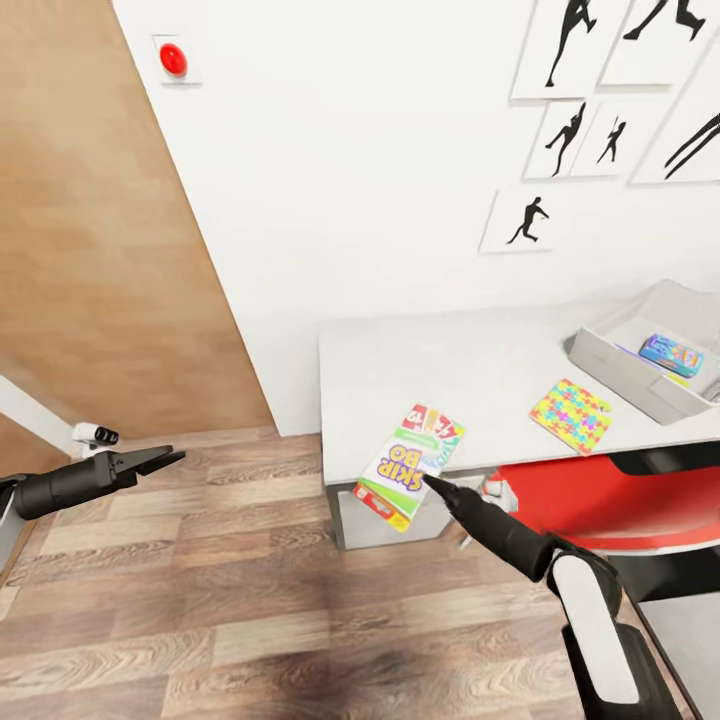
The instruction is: Put all the toys in the child's room - the three board games (two on the bed and one on the table), the two jigsaw puzzles on the table, and the tennis ball on the table - inside the toy box on the table in the child's room.
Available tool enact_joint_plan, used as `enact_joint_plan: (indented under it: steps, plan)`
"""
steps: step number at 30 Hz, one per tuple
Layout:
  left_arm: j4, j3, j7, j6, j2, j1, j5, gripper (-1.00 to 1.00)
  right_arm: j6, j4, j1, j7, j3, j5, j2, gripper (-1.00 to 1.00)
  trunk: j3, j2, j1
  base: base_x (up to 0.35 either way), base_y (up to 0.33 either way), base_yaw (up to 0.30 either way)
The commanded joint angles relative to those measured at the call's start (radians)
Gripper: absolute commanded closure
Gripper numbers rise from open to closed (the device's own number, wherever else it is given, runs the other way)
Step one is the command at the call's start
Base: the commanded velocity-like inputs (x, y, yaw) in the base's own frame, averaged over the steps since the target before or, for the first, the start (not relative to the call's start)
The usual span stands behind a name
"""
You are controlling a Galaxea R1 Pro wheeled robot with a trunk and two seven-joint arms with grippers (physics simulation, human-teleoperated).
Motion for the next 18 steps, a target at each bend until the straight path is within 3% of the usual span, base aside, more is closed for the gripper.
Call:
enact_joint_plan:
  steps: [1,2,4,6,10,18]
  plan:
    - [0.000,0.000,-0.004,0.010,0.000,-0.001,-0.001,-1.00,0.006,0.000,0.015,0.054,-0.012,0.007,-0.009,-1.00,0.000,-0.002,0.001,0.000,0.000,-0.009]
    - [0.000,0.000,-0.004,0.010,0.000,-0.001,-0.001,-1.00,0.002,0.000,0.036,0.135,-0.026,0.011,-0.027,-1.00,0.002,-0.002,0.001,0.000,0.000,-0.006]
    - [0.000,0.000,-0.004,0.010,-0.001,-0.001,-0.003,-1.00,-0.001,0.001,0.054,0.234,-0.039,0.017,-0.053,-1.00,0.005,-0.002,0.001,0.000,0.000,-0.004]
    - [0.000,0.000,-0.004,0.010,-0.001,-0.001,-0.004,-1.00,-0.003,0.001,0.064,0.294,-0.046,0.021,-0.079,-1.00,0.008,-0.002,0.001,0.000,0.000,-0.002]
    - [0.000,-0.001,-0.004,0.010,-0.002,-0.001,-0.006,-1.00,-0.005,0.002,0.071,0.340,-0.050,0.023,-0.113,-1.00,0.015,-0.002,0.001,0.000,0.000,0.000]
    - [0.000,-0.001,-0.004,0.008,-0.003,-0.001,-0.007,-1.00,-0.022,0.027,0.073,0.354,-0.043,0.024,-0.120,-1.00,0.021,-0.002,0.001,0.000,0.000,0.000]
